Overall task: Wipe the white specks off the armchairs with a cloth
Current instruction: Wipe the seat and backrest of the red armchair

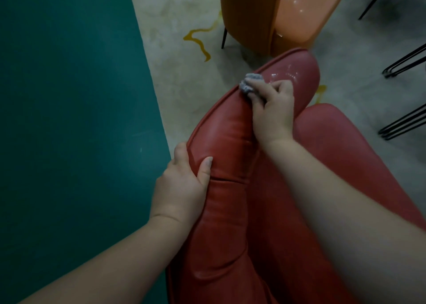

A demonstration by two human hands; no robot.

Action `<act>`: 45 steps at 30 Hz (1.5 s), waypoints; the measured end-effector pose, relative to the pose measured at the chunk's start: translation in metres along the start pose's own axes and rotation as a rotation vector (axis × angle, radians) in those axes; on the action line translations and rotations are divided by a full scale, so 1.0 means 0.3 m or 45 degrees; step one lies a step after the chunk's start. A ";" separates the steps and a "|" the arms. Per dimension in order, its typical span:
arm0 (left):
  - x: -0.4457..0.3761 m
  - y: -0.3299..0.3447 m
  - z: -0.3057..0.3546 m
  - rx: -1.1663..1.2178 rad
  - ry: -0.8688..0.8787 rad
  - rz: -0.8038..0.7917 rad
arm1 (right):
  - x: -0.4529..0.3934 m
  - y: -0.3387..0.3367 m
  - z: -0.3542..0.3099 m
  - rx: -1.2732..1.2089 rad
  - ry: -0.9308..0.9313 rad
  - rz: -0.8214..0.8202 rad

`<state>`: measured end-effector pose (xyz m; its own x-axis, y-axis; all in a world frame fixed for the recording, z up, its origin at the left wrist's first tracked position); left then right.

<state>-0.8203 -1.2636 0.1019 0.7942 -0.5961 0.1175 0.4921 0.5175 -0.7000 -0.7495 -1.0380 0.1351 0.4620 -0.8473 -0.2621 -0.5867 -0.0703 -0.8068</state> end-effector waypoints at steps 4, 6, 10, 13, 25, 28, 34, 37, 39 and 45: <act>-0.003 -0.003 0.008 0.009 -0.003 -0.007 | 0.185 -0.007 -0.064 -0.056 -0.086 -0.013; -0.006 -0.002 0.011 0.003 -0.005 -0.009 | 0.219 -0.014 -0.080 -0.074 -0.192 -0.084; -0.007 0.001 0.013 0.005 0.007 -0.007 | 0.055 -0.016 -0.023 0.010 -0.139 -0.073; -0.006 0.004 0.006 0.026 0.005 -0.021 | 0.006 0.002 0.038 -0.103 0.124 -0.055; -0.072 0.006 0.003 -0.161 -0.013 -0.206 | 0.262 -0.001 0.041 -0.246 0.363 -0.090; -0.162 0.036 0.044 -0.121 0.035 -0.329 | 0.292 -0.006 0.047 -0.270 0.460 -0.021; -0.376 0.149 0.181 0.074 0.149 -0.521 | 0.304 -0.008 0.045 -0.263 0.578 0.084; -0.477 0.226 0.281 0.050 0.220 -0.578 | 0.310 -0.007 0.049 -0.283 0.589 0.118; -0.525 0.265 0.316 0.025 0.228 -0.598 | 0.312 -0.005 0.053 -0.306 0.596 0.147; -0.542 0.266 0.311 -0.016 0.299 -0.463 | 0.259 -0.007 0.134 -0.403 0.747 0.289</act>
<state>-0.8770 -1.0680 0.0927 0.4667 -0.8624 0.1959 0.7192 0.2412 -0.6516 -0.6856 -1.0826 0.0952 -0.0773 -0.9970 -0.0051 -0.8328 0.0674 -0.5494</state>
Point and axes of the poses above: each hand's wrist, its own x-axis away from the middle knuckle, its own y-axis out of the palm, z = x × y, the point moved 9 cm from there along -x, towards the middle knuckle, and after that the axes turned 15 degrees about x, right-handed, at the moved point
